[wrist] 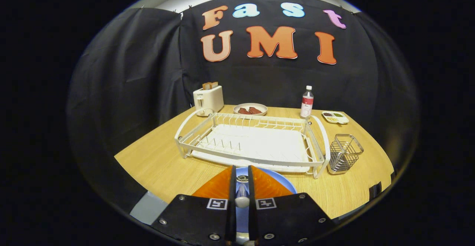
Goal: Take the plate from the dish rack, then take the spoon from the basket and place it into the plate.
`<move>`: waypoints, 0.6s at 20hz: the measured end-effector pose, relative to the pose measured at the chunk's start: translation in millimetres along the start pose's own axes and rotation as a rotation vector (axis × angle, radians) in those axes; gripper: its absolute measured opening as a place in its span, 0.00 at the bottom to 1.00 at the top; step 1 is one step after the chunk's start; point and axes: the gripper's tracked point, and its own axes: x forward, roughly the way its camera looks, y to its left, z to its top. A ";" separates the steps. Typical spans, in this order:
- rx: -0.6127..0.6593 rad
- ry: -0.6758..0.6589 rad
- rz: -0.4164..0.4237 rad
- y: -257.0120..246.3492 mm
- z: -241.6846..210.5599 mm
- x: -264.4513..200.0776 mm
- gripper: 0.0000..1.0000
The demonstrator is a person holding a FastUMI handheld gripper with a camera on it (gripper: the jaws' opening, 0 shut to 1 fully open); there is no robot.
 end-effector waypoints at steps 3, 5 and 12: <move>0.035 0.025 -0.006 -6.6 -13.1 2.9 0.14; 0.061 0.026 -0.014 -10.7 -12.8 2.6 0.16; 0.105 0.015 -0.120 -52.5 21.4 1.5 0.53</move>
